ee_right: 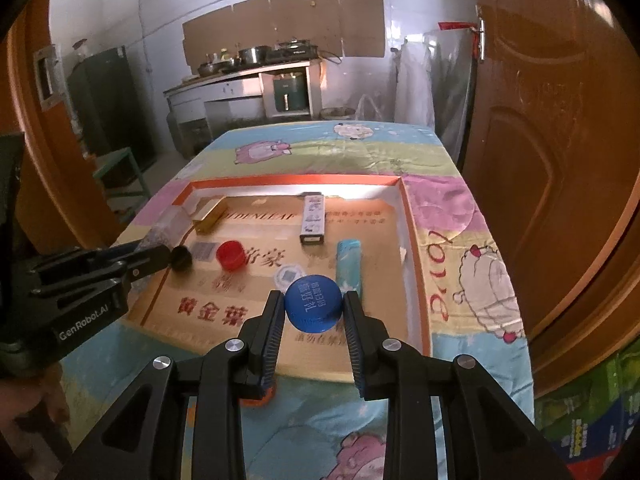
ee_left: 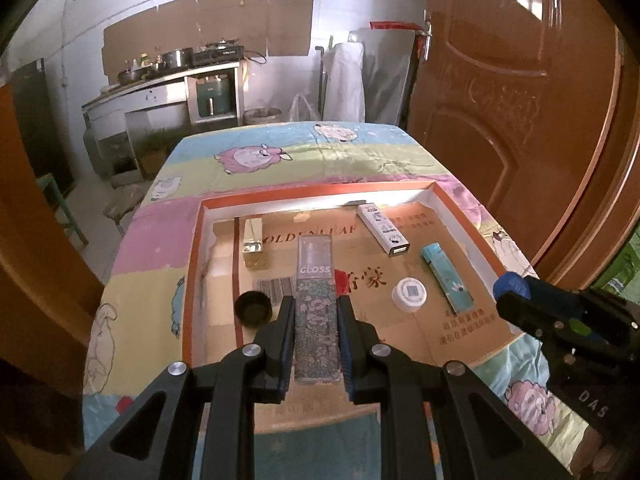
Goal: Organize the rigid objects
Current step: 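Lift the clear bottle and blue cap with both tools toward the tray, then lower the clear bottle and blue cap into the tray with both tools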
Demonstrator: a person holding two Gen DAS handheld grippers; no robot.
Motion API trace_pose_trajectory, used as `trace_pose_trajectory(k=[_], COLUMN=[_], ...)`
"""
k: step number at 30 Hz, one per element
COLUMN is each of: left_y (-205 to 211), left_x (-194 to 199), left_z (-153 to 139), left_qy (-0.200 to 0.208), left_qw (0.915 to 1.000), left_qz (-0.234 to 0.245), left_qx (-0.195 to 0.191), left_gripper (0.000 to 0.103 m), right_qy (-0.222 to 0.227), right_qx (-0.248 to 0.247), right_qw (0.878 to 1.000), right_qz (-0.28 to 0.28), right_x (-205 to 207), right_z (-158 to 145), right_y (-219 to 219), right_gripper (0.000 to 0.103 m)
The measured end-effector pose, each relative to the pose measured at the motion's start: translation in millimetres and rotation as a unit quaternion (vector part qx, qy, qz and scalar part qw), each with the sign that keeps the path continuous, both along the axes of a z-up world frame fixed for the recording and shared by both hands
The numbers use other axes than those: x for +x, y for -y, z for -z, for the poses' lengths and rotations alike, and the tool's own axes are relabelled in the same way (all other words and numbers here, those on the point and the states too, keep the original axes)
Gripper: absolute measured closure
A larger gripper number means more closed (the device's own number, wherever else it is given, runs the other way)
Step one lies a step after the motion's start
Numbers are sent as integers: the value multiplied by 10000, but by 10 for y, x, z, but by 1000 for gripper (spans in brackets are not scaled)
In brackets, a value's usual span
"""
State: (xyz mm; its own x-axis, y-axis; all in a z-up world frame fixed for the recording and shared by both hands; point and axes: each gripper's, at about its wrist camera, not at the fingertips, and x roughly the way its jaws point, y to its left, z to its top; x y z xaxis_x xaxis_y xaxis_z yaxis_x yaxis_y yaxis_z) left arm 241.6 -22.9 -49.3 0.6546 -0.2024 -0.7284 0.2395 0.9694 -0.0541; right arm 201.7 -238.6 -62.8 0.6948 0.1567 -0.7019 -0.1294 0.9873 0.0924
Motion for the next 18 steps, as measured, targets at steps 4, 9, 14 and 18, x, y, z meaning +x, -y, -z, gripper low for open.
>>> trace_pose_trajectory(k=[4, 9, 14, 18], left_y=[43, 49, 73, 74], left_x=[169, 408, 645, 788], left_z=[33, 79, 125, 185], left_qy=[-173, -432, -655, -818], left_qw=[9998, 9990, 9978, 9965], left_qz=[41, 4, -26, -87], left_qx=[12, -65, -101, -161], left_gripper=[83, 83, 83, 83], right_qy=[-57, -148, -272, -400], right_qx=[6, -70, -62, -51], right_qw=[10000, 9999, 9996, 9992], right_qz=[3, -10, -18, -7], right_x=[177, 430, 710, 897], right_z=[-46, -95, -126, -110], right_y=[78, 154, 212, 229], right_gripper=[72, 72, 72, 72])
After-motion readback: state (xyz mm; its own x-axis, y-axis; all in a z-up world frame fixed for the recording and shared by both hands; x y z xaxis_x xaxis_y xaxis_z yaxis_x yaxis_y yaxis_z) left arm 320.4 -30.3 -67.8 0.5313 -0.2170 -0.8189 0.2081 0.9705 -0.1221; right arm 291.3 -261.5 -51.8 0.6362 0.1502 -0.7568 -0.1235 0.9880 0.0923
